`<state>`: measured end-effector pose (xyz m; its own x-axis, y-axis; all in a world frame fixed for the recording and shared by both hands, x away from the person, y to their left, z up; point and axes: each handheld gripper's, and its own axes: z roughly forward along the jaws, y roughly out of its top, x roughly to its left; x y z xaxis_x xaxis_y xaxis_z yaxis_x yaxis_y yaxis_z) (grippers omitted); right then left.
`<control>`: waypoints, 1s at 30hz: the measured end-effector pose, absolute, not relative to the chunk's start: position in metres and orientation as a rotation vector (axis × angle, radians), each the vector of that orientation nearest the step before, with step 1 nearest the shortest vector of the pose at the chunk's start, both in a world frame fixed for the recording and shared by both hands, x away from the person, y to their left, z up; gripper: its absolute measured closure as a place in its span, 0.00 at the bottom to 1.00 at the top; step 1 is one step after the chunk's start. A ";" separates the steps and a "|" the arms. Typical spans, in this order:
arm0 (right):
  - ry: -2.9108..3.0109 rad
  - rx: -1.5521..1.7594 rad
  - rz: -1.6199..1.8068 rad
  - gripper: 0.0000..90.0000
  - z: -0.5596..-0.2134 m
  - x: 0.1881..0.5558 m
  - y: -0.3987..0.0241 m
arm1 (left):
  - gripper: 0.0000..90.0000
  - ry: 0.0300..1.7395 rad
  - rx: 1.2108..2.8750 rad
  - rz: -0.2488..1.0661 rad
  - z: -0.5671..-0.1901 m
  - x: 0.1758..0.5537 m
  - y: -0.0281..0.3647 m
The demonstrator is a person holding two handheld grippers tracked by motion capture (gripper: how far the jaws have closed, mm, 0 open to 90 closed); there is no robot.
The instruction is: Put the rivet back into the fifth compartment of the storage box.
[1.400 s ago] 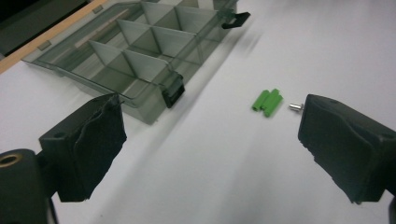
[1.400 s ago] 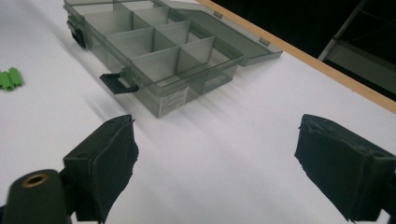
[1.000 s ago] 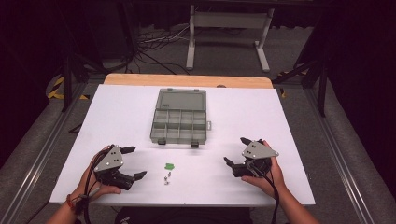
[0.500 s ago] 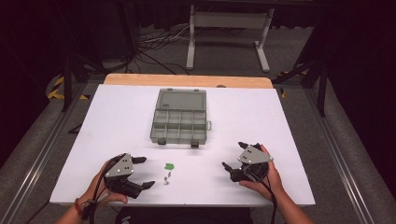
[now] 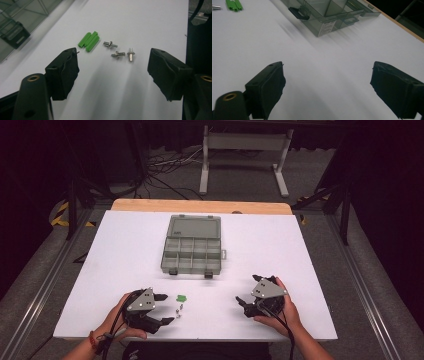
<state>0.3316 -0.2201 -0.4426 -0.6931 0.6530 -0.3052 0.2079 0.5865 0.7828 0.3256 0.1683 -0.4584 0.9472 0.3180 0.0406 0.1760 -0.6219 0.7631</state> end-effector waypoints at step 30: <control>2.277 0.650 0.957 0.15 -0.449 0.333 -0.215 | 0.78 0.376 2.289 0.121 -0.467 0.344 0.152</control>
<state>0.3333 -0.2148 -0.4493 -0.7135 0.6234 -0.3199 0.2077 0.6242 0.7531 0.3445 0.1518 -0.4671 0.9514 0.3064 -0.0313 0.2300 -0.6392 0.7338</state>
